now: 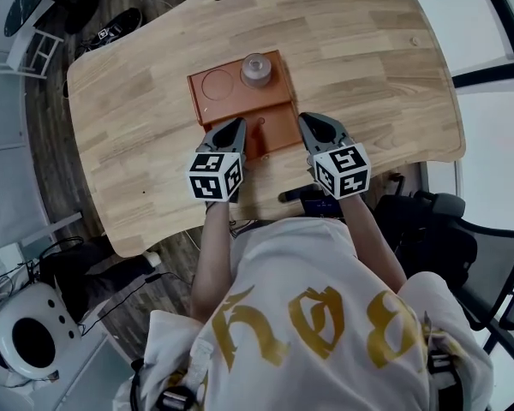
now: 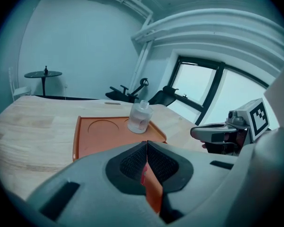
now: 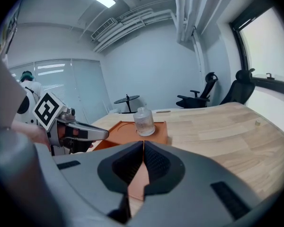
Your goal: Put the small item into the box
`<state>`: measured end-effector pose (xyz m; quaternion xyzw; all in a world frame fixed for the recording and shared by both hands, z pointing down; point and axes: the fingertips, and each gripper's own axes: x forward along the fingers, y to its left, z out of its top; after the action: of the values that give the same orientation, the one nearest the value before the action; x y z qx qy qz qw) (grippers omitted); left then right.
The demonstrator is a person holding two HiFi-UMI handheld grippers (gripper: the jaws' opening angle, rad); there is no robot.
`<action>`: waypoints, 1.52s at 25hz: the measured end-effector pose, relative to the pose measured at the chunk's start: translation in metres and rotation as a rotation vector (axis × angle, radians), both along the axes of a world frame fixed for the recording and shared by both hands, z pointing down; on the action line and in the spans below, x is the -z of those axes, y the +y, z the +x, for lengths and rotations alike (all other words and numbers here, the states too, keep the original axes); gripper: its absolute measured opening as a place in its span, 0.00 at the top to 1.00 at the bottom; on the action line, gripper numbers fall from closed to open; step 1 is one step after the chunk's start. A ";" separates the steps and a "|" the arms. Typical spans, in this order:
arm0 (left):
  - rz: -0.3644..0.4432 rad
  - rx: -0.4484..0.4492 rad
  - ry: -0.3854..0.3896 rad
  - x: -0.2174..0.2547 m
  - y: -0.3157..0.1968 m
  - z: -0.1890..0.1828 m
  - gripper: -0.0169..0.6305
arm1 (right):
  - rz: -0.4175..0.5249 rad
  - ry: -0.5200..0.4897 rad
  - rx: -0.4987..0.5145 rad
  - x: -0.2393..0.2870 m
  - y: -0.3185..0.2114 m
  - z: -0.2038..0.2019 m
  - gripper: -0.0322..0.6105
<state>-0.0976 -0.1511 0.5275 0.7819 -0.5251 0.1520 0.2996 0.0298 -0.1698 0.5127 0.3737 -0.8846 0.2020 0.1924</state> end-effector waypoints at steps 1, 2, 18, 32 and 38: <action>0.022 -0.001 -0.004 0.006 0.000 0.000 0.95 | 0.008 -0.010 -0.009 0.005 0.000 0.000 0.93; 0.044 -0.001 -0.008 0.012 0.001 -0.001 0.95 | 0.018 -0.021 -0.017 0.010 0.000 -0.001 0.93; 0.236 0.032 -0.060 0.088 0.026 -0.014 0.96 | 0.133 -0.085 -0.034 0.069 0.025 -0.006 0.93; 0.386 0.035 -0.084 0.143 0.048 -0.015 0.96 | 0.256 -0.103 -0.036 0.111 0.046 -0.010 0.93; 0.379 0.031 -0.093 0.137 0.061 -0.011 0.96 | 0.257 -0.094 -0.041 0.108 0.056 -0.004 0.93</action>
<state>-0.1083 -0.0905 0.3909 0.8083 -0.5696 0.0816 0.1247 0.0263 -0.1142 0.4050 0.4034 -0.9034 0.1081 0.0971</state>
